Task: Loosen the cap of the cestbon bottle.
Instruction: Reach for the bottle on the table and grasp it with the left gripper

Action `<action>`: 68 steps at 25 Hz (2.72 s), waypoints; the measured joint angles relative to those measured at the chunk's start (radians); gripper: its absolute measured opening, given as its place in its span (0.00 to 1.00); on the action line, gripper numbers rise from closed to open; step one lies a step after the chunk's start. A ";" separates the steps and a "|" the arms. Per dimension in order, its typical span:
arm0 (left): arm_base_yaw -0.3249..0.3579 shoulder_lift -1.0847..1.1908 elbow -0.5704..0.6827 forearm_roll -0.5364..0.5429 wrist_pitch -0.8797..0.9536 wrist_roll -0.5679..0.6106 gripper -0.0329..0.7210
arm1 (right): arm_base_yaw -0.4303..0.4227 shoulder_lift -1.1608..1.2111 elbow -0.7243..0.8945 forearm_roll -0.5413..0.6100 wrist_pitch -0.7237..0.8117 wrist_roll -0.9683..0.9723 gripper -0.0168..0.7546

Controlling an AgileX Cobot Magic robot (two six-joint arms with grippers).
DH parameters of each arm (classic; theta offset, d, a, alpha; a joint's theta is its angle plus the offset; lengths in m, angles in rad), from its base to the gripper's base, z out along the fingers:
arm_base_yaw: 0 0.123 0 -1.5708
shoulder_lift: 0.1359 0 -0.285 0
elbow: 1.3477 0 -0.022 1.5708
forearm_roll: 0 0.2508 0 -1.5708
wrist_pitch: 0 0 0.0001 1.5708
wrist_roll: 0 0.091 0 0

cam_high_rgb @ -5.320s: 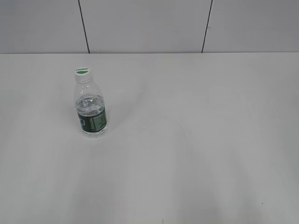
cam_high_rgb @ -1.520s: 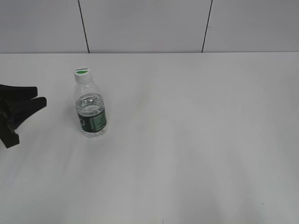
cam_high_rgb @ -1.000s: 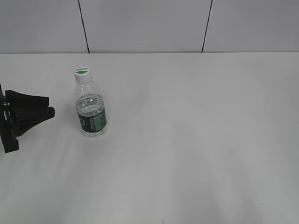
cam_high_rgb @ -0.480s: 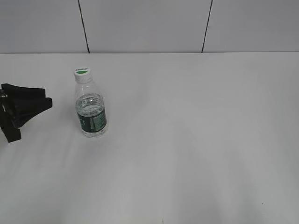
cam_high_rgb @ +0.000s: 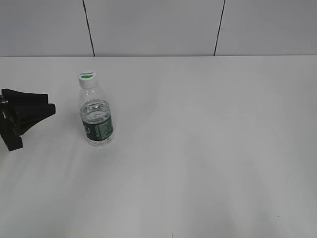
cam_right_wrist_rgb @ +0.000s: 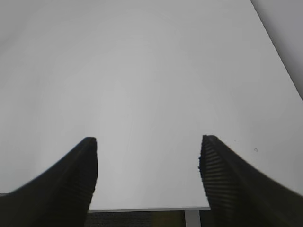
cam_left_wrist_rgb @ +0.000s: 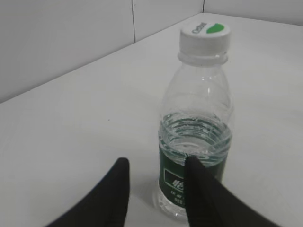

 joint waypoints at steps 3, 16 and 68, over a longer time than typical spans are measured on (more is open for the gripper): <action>0.000 0.000 0.000 -0.011 0.000 -0.001 0.39 | 0.000 0.000 0.000 0.000 0.000 0.000 0.69; 0.000 0.000 0.000 -0.087 0.000 -0.106 0.80 | 0.000 0.000 0.000 0.000 0.000 0.000 0.69; -0.269 0.387 -0.468 0.226 0.000 -0.279 0.77 | 0.000 0.000 0.000 0.000 0.000 0.000 0.69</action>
